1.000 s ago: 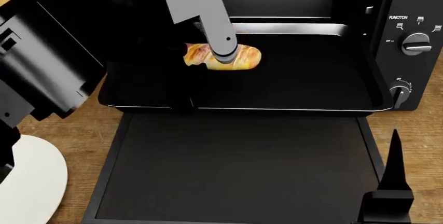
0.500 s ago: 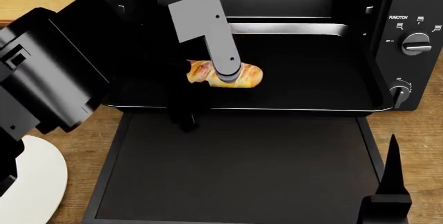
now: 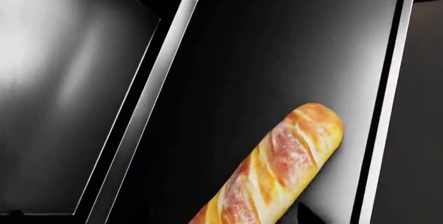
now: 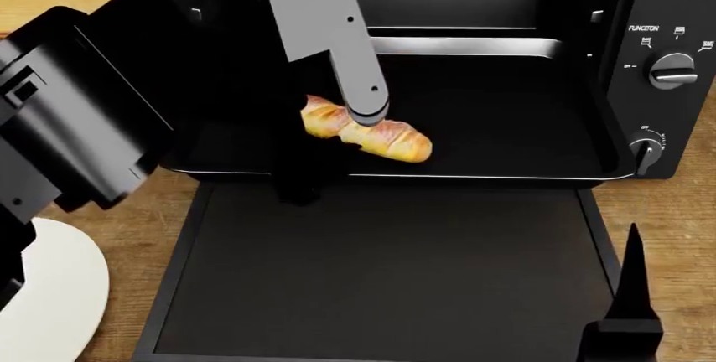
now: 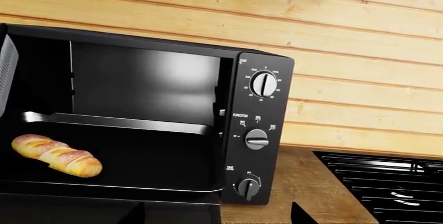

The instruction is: Place the baguette on the tray of the toaster oven.

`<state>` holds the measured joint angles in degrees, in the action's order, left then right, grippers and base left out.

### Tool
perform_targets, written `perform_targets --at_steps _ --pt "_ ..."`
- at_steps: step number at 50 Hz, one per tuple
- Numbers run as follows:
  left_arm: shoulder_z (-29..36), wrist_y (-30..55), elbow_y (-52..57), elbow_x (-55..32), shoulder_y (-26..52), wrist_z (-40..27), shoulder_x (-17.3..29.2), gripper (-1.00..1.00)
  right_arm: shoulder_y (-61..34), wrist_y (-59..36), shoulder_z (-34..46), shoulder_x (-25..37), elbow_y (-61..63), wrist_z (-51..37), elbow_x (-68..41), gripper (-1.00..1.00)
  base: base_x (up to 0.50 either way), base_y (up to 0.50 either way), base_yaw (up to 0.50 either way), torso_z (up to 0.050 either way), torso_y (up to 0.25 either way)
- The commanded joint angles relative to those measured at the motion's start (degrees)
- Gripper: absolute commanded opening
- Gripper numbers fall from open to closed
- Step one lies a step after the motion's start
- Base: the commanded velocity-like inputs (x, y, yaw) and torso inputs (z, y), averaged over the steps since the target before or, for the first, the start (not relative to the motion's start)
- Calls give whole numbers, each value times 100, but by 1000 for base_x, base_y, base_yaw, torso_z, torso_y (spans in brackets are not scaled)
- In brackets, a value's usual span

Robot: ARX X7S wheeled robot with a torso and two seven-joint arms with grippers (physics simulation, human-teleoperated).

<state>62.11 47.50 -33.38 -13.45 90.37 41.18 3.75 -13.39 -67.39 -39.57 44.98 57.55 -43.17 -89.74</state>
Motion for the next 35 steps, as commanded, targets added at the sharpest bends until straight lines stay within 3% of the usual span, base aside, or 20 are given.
perform_targets --at_steps 1,23,29,35 --pt "-5 59 142 -90 59 7 44 100 24 30 24 -2 -8 12 24 100 0 0 0 0 0" --pt "-216 824 1459 -317 228 -74 676 100 -377 238 368 334 -90 -474 -438 100 0 0 0 0 0" --pt "-793 1503 2077 -666 134 -340 882 100 -505 280 490 341 -125 -509 -434 100 0 0 0 0 0" --pt "-1704 2281 3484 -1006 -349 -1010 1355 100 -504 310 478 326 -124 -496 -436 100 0 0 0 0 0"
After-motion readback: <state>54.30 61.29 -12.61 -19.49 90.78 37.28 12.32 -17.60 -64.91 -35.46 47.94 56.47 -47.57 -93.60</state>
